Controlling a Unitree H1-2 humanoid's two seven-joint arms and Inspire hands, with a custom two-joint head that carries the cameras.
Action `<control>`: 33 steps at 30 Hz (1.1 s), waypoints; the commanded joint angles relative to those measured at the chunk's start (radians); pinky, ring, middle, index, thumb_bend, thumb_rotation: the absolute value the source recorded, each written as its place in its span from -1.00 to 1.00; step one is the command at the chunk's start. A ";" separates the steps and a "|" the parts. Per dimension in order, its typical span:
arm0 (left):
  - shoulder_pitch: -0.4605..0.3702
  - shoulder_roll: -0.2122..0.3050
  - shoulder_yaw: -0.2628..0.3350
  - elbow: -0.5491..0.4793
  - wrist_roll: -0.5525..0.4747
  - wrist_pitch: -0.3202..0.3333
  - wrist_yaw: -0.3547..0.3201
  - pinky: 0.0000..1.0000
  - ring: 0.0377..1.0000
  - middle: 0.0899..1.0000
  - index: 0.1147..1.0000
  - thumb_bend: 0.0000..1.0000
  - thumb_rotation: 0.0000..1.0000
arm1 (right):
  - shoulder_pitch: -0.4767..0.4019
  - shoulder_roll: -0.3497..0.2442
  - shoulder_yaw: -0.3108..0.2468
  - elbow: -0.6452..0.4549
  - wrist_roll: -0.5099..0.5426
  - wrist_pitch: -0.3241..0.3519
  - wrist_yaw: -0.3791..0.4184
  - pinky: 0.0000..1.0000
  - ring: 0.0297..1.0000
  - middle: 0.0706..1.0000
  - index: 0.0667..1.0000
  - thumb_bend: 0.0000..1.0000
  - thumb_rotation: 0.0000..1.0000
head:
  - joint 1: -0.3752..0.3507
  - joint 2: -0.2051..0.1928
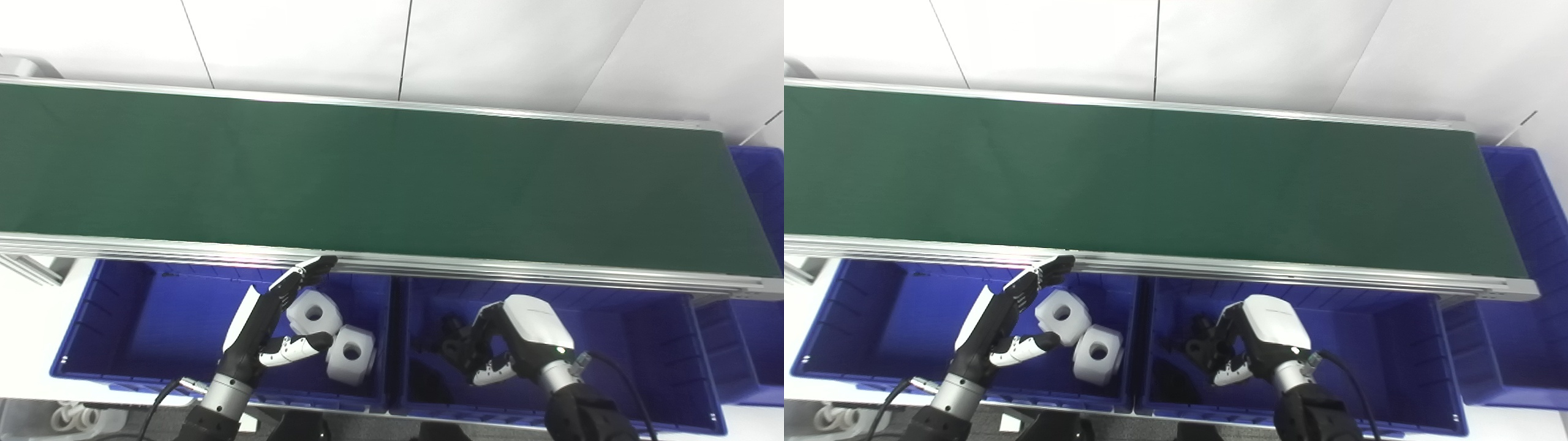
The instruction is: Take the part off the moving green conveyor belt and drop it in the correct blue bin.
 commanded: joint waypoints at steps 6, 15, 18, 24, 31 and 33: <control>0.018 -0.011 0.029 -0.043 -0.004 -0.017 -0.041 0.64 0.69 0.68 0.59 0.49 0.40 | 0.010 -0.033 0.016 -0.050 0.014 -0.041 -0.010 0.91 0.84 0.81 0.72 0.57 -0.18 | 0.003 -0.005; 0.008 -0.043 0.048 -0.048 -0.024 -0.017 -0.095 0.70 0.76 0.76 0.68 0.48 0.31 | 0.105 -0.015 -0.053 -0.129 0.194 -0.191 -0.214 0.95 1.00 1.00 0.98 0.66 -0.07 | 0.007 -0.011; 0.001 -0.049 0.052 -0.050 -0.031 -0.017 -0.117 0.72 0.77 0.78 0.69 0.45 0.26 | 0.143 0.004 -0.081 -0.180 0.284 -0.225 -0.238 0.92 0.99 1.00 1.00 0.59 -0.10 | 0.010 -0.013; -0.003 -0.059 0.065 -0.036 -0.034 -0.017 -0.146 0.69 0.76 0.78 0.70 0.45 0.26 | 0.219 0.060 -0.116 -0.239 0.476 -0.282 -0.264 0.57 0.88 1.00 1.00 0.50 0.08 | 0.022 -0.024; 0.000 -0.067 0.087 -0.007 -0.051 -0.017 -0.177 0.70 0.77 0.78 0.70 0.50 0.26 | 0.239 0.067 -0.100 -0.190 0.635 -0.374 -0.233 0.77 0.95 1.00 1.00 0.52 0.20 | 0.033 -0.052; 0.002 -0.068 0.090 -0.002 -0.051 -0.017 -0.182 0.70 0.77 0.77 0.70 0.50 0.25 | 0.234 0.065 -0.097 -0.174 0.645 -0.368 -0.221 0.75 0.97 1.00 1.00 0.52 0.20 | 0.033 -0.059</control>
